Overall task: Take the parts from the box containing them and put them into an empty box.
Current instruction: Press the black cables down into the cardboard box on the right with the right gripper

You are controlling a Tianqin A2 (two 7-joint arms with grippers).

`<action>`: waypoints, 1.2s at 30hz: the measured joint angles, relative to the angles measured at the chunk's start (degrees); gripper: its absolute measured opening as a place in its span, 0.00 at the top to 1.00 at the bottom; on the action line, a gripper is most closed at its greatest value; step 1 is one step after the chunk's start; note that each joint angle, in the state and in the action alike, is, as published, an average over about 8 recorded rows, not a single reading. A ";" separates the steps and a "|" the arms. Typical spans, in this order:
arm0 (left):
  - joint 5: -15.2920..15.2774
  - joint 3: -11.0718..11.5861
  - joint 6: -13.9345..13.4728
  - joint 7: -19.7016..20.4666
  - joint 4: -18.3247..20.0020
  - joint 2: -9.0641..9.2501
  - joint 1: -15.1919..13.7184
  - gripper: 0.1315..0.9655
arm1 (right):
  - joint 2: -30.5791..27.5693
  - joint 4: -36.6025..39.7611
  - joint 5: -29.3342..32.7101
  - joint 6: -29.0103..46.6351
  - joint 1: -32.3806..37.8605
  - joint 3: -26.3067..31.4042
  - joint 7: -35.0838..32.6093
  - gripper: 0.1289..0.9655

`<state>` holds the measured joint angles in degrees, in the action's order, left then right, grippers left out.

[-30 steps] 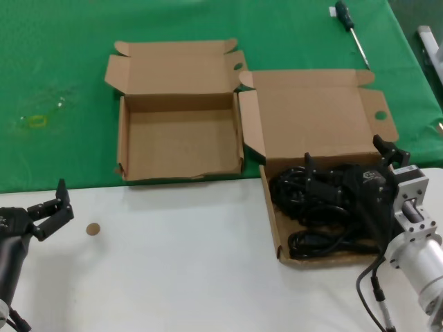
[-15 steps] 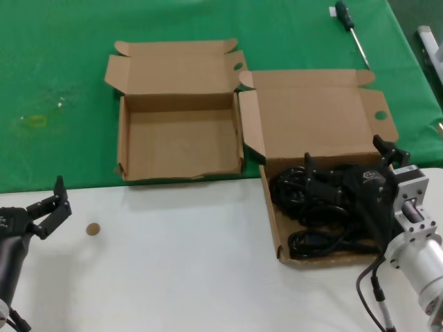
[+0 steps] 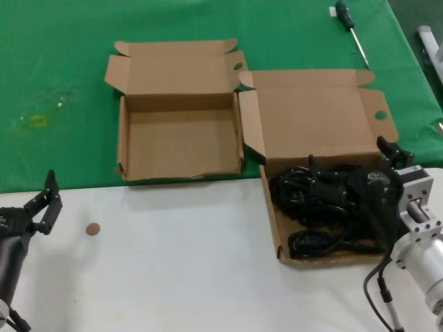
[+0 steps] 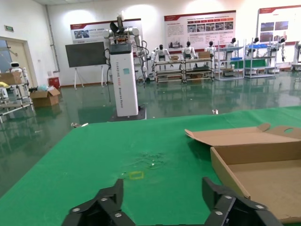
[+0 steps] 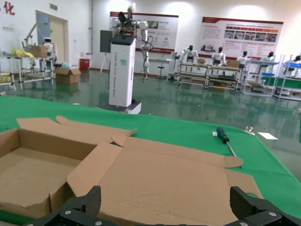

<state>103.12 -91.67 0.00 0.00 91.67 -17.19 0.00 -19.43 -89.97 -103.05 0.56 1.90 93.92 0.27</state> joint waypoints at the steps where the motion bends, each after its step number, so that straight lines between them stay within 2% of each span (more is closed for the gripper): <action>1: 0.00 0.00 0.00 0.00 0.00 0.00 0.00 0.36 | -0.61 -0.07 -0.18 -0.20 0.04 0.38 0.15 0.00; 4: 0.00 0.00 0.00 0.00 0.00 0.00 0.00 0.41 | -3.08 -0.36 -0.84 -0.50 0.29 1.79 0.79 0.00; 12: 0.00 0.00 0.00 0.00 0.00 0.00 0.00 0.68 | -14.07 -1.65 -2.07 3.02 2.57 7.13 5.51 0.00; 16: 0.00 0.00 0.00 0.00 0.00 0.00 0.00 0.68 | -19.97 -1.65 -0.86 7.49 5.04 10.19 8.92 0.00; 22: 0.01 0.00 0.00 0.01 0.00 0.00 0.00 0.81 | -25.77 0.06 3.45 16.12 10.76 14.13 12.48 0.00; 33: 0.00 0.00 0.00 0.01 0.00 0.00 0.00 0.96 | -30.24 1.97 13.58 34.69 23.43 19.90 17.56 0.00; 36: 0.00 0.00 0.00 0.01 0.00 0.00 0.00 0.96 | -30.52 2.42 15.91 39.62 26.71 21.15 18.61 0.00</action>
<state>103.12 -91.68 0.00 0.02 91.67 -17.19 0.00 -49.95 -87.55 -87.13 40.18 28.61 115.07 18.88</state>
